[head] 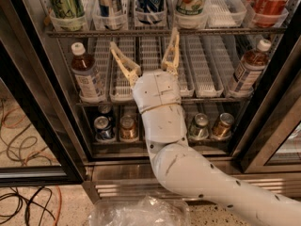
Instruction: Pick pepsi can from top shelf of fridge
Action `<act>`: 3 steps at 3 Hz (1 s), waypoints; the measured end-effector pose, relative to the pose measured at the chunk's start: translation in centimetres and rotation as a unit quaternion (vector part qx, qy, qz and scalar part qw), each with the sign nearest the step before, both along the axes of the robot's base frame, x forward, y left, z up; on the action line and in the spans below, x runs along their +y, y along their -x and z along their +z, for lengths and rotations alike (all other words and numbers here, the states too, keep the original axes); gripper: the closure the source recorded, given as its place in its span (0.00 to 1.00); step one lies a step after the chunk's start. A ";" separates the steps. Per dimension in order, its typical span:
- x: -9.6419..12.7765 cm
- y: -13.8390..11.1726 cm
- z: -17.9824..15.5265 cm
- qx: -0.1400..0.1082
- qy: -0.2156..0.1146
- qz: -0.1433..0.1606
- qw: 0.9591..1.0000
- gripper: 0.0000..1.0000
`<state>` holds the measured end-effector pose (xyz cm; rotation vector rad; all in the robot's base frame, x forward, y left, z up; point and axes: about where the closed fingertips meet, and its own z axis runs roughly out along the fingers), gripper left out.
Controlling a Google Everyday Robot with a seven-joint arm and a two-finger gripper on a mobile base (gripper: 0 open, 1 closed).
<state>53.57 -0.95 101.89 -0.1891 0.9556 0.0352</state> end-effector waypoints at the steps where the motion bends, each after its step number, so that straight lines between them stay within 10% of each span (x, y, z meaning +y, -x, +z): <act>1: 0.0 0.0 0.0 0.000 0.000 0.000 1.000 0.16; 3: 0.0 0.0 0.0 0.000 0.000 0.000 1.000 0.22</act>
Offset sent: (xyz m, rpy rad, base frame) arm 0.0000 0.0000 0.0000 0.0000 0.0000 0.0000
